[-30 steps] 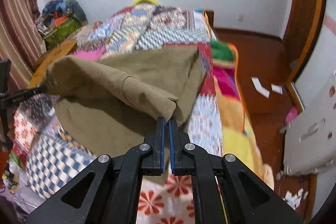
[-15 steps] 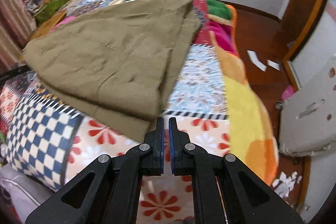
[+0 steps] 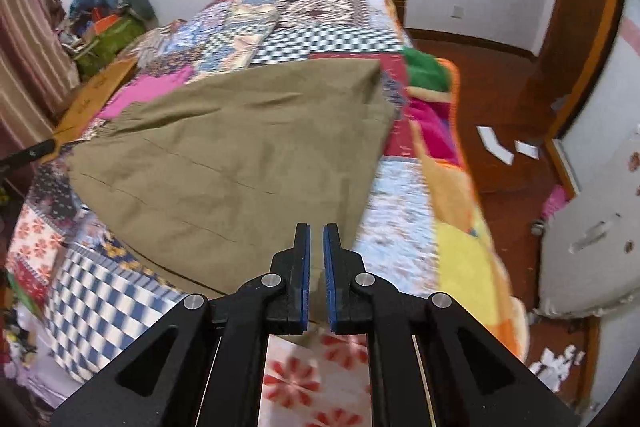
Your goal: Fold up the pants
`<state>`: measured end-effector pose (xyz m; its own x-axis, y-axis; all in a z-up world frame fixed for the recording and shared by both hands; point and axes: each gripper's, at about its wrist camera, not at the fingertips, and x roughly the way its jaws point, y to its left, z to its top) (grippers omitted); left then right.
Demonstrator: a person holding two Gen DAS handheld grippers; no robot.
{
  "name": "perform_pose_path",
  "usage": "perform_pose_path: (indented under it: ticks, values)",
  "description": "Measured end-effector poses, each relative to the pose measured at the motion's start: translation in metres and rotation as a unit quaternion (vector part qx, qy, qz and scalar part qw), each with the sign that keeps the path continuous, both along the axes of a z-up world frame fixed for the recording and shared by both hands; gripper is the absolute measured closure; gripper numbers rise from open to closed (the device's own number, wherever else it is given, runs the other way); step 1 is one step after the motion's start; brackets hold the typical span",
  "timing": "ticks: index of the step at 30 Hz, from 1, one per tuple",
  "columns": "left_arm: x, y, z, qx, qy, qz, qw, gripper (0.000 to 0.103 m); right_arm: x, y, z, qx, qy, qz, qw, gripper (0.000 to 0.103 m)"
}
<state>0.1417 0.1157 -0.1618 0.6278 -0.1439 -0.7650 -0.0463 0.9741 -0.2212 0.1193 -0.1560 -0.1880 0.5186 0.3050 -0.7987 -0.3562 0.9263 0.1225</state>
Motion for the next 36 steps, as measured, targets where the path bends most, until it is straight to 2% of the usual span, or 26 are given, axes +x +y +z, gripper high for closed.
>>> perform_pose_path:
  ticks: [2, 5, 8, 11, 15, 18, 20, 22, 23, 26, 31, 36]
  values:
    - [0.007, -0.014, -0.013, -0.016, 0.016, -0.016, 0.9996, 0.082, -0.001, 0.012, -0.007, 0.010, 0.010, 0.014, 1.000, 0.096]
    - [0.013, -0.030, -0.037, 0.005, 0.044, -0.022, 0.9988, 0.081, -0.004, 0.024, -0.024, -0.004, 0.028, 0.033, 0.999, 0.095]
    - [0.016, -0.033, -0.064, 0.003, 0.075, -0.021, 0.9970, 0.081, -0.005, 0.024, -0.047, -0.029, 0.058, 0.043, 0.997, 0.095]
    - [0.014, -0.037, -0.079, 0.017, 0.073, -0.025, 0.9969, 0.081, -0.008, 0.016, -0.065, -0.034, 0.071, 0.045, 0.996, 0.093]
    - [0.014, -0.040, -0.077, 0.035, 0.072, -0.030, 0.9963, 0.080, -0.006, 0.007, -0.065, -0.015, 0.086, 0.039, 0.995, 0.092]
    - [0.018, -0.030, -0.064, 0.016, 0.072, -0.029, 0.9969, 0.080, -0.006, 0.007, -0.059, -0.026, 0.084, 0.041, 0.995, 0.091]
    - [0.020, -0.021, -0.053, 0.005, 0.062, -0.022, 0.9978, 0.079, -0.001, 0.007, -0.052, -0.032, 0.077, 0.035, 0.996, 0.084]
    - [0.025, -0.011, -0.041, 0.001, 0.051, -0.006, 0.9987, 0.067, 0.001, 0.002, -0.044, -0.032, 0.065, 0.026, 0.997, 0.076]
    - [0.029, -0.004, -0.035, 0.001, 0.042, 0.003, 0.9991, 0.066, 0.004, 0.000, -0.040, -0.029, 0.060, 0.022, 0.998, 0.071]
    - [0.043, 0.013, -0.024, 0.015, 0.029, 0.026, 0.9991, 0.064, 0.013, -0.008, -0.028, -0.022, 0.038, 0.009, 0.999, 0.067]
    - [0.073, 0.036, -0.026, 0.013, 0.031, 0.046, 0.9984, 0.064, 0.041, -0.017, -0.012, -0.012, 0.011, -0.014, 1.000, 0.065]
    - [0.109, 0.045, -0.044, 0.000, 0.054, 0.044, 0.9976, 0.064, 0.075, -0.018, -0.011, -0.013, -0.003, -0.031, 0.999, 0.064]
